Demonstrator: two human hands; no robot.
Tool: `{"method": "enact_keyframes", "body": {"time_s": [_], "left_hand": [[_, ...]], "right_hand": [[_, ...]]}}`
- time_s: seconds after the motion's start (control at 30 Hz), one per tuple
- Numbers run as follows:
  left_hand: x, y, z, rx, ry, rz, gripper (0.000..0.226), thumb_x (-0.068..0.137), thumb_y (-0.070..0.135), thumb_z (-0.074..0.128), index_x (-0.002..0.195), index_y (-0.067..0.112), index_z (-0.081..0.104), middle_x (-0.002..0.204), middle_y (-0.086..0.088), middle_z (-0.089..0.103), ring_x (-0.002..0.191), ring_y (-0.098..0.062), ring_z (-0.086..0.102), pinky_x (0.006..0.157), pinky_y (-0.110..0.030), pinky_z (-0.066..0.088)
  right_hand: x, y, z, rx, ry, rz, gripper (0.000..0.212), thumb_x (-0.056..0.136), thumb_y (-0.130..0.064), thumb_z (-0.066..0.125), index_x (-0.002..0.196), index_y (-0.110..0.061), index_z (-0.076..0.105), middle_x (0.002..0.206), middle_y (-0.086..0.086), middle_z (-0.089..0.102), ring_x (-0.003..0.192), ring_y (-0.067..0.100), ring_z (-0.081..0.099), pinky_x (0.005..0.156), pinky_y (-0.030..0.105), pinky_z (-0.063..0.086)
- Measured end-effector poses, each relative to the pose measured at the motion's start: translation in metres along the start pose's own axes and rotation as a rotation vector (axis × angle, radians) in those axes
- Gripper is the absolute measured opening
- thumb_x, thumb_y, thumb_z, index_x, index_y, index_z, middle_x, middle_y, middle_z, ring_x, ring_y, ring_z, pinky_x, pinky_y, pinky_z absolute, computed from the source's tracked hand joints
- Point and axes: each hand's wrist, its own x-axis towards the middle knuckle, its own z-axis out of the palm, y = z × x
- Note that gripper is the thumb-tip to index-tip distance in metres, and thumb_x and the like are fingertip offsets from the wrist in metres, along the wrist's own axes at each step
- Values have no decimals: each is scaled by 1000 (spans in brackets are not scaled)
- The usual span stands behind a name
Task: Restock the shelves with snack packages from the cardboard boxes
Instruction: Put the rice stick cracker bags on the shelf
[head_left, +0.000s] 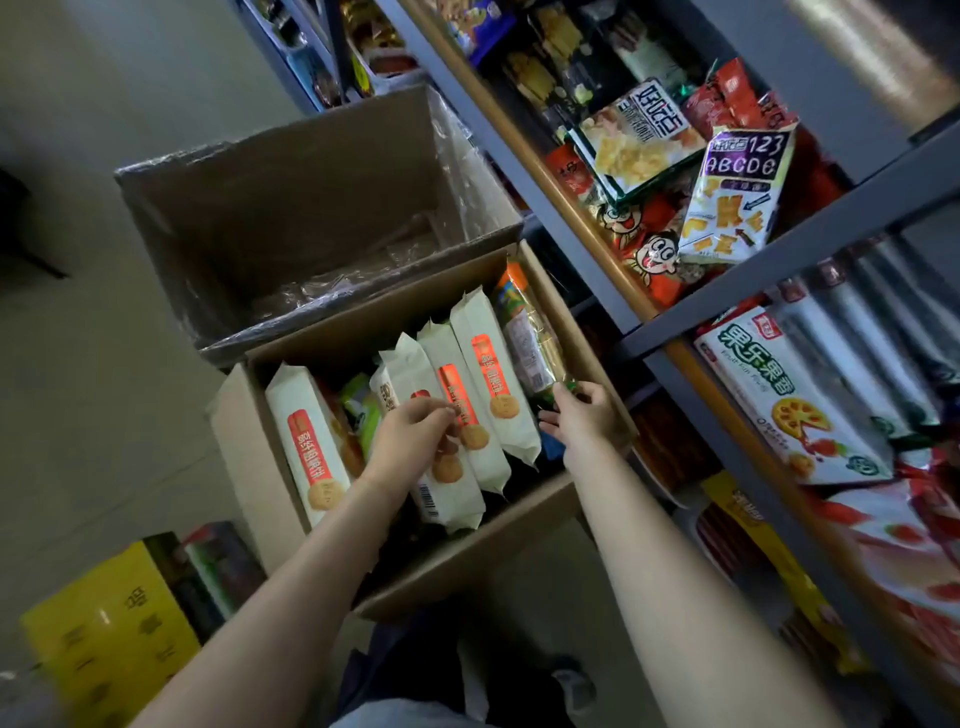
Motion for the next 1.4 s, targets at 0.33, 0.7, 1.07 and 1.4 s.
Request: {"method": "enact_keyframes", "body": {"time_s": [0.33,0.7,1.07,1.4], "left_hand": [[-19,47,23,-285,-219,-31,61,88,61,66,135,27,49,118,-8,67,101,-25,72,92,-47,59],[-83,93,94,-473,-223,115,37,94,13,69,128,8,56,102,-12,76,78,-26,75,63,-37,61],[-241,101,208,-282,-689,503,39,87,18,69,125,10,62,118,-22,70,101,-39,70,86,-53,59],[-369,95,360,32,-971,733,41,85,14,77,123,8,64,115,-8,75,105,-23,72,81,-30,58]], "right_hand": [[-108,-14,-26,-272,-325,-585,15,89,-12,73,83,-24,65,82,-3,72,79,14,71,74,32,60],[-148,-36,-160,-350,-226,-1007,20,97,-38,59,95,-20,69,82,-10,65,78,5,62,64,15,46],[-180,-29,-343,130,-318,-735,46,86,-55,57,123,-29,59,109,-14,73,101,1,68,84,21,54],[-220,5,-542,456,249,-809,25,83,-51,67,101,-34,68,99,-15,76,92,6,72,85,33,57]]}}
